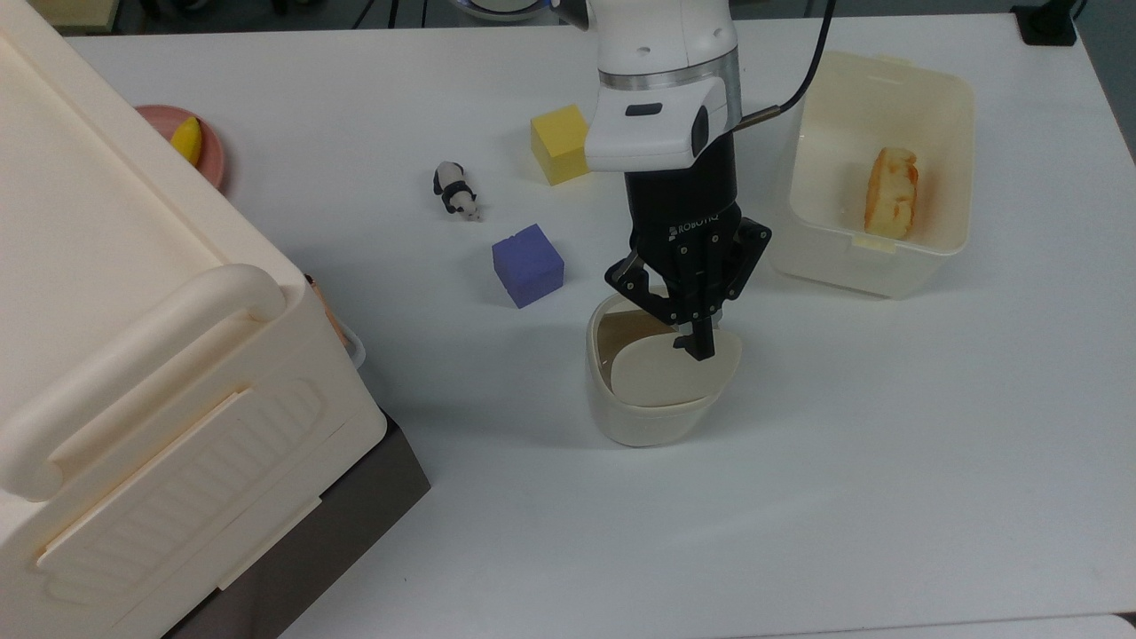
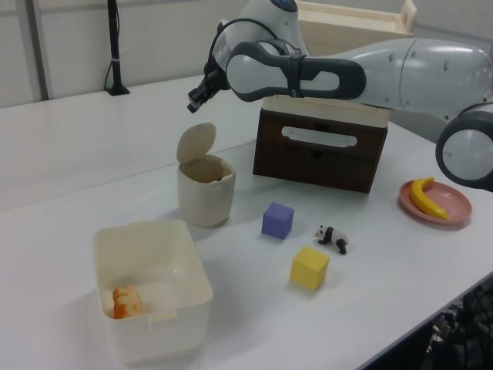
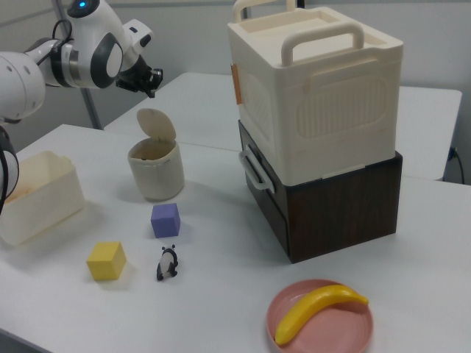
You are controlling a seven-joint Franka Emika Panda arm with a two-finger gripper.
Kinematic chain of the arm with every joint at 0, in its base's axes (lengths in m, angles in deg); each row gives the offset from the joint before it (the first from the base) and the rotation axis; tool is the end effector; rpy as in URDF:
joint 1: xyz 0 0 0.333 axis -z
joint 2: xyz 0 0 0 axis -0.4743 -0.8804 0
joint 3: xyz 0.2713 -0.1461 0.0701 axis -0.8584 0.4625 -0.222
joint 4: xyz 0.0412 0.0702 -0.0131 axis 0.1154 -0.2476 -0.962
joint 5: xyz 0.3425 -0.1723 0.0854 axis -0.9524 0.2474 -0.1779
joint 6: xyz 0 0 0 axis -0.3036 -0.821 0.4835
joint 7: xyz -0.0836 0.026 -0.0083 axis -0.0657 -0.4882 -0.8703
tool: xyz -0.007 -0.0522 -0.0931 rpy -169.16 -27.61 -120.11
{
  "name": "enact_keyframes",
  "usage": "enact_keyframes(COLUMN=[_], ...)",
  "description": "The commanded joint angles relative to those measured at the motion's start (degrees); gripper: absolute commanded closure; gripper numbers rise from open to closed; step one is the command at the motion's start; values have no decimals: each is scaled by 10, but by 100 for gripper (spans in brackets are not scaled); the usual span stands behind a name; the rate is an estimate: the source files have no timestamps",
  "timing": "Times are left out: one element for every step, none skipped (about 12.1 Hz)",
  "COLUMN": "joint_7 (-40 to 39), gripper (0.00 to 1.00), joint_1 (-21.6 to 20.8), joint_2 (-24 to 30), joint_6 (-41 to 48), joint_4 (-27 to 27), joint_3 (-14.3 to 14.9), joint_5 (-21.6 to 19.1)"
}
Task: Close the trash can
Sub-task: 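Lower the gripper against the raised lid's inner face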
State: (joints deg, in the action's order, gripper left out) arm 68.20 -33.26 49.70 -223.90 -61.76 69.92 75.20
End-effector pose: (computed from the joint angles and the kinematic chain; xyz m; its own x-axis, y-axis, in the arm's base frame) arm 0.7255 0.1685 0.5404 0.7004 0.3948 0.5946 0.4276 -0.8991 0.0932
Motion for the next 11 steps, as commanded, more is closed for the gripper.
enact_keyframes(joint_7=[-7,-7,-7,-6,-6,-5,-3,10,15,22,29], gripper=[100,100,100,100,100,100,100,100,100,100,100], joint_1=[-3,-2,-2,-3,-4,-5,-6,-15,-17,-19,-23], joint_2=[-4,-4,-4,-4,-4,-4,-4,-3,-3,-2,-2], joint_6=[-6,-5,-3,-1,0,0,2,14,26,28,28], joint_4=[5,2,0,-2,-8,-8,-10,-14,-14,-14,-15], joint_3=[2,3,3,3,3,3,3,3,3,3,3], joint_5=[5,5,5,5,4,4,3,4,4,4,5])
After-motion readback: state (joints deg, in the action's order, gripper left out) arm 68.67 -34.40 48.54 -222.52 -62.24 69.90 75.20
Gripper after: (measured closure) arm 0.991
